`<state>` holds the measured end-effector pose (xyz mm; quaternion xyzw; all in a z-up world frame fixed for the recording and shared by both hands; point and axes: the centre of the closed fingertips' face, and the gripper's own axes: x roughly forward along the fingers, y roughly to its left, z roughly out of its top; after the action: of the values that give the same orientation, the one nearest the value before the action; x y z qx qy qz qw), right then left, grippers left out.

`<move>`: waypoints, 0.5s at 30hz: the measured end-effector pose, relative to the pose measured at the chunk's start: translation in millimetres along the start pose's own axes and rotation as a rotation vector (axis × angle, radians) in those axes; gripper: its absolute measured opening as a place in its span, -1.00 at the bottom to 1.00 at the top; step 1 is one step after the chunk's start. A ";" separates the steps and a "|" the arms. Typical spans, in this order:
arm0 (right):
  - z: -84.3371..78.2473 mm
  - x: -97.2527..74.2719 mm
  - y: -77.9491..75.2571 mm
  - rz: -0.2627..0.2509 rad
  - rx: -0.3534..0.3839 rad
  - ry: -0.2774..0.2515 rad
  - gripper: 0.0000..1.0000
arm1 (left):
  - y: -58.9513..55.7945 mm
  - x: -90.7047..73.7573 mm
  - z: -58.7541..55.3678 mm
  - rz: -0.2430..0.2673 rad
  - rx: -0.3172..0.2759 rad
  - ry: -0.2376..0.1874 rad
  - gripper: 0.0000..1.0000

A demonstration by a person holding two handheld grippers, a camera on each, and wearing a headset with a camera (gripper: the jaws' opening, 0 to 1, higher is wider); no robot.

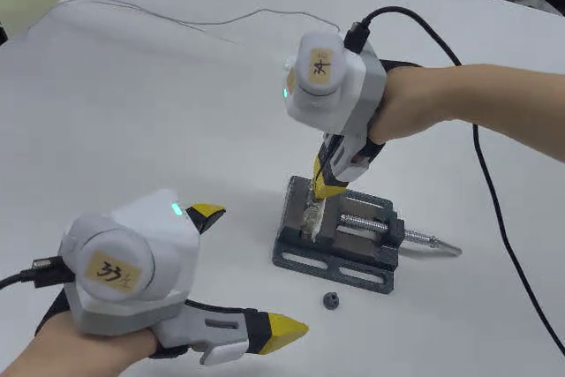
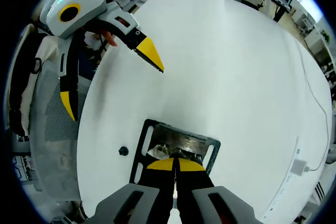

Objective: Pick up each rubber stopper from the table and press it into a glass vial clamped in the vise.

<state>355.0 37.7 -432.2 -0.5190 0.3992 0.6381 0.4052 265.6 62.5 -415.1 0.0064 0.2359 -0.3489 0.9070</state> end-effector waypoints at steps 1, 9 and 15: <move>-0.1 -0.1 0.6 -0.005 -0.004 -0.004 -1.00 | -0.4 -0.2 1.0 -0.002 0.004 -0.001 0.89; 1.3 -0.2 -3.1 -0.030 0.034 -0.060 -1.00 | 0.3 -3.4 6.0 -0.007 0.030 0.000 0.89; 3.7 -0.4 1.7 -0.067 -0.007 -0.077 -1.00 | 3.1 -9.5 6.2 0.008 0.038 -0.007 0.89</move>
<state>352.2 40.5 -431.1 -0.5085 0.3635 0.6451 0.4394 264.1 69.8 -405.9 0.0235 0.2262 -0.3499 0.9088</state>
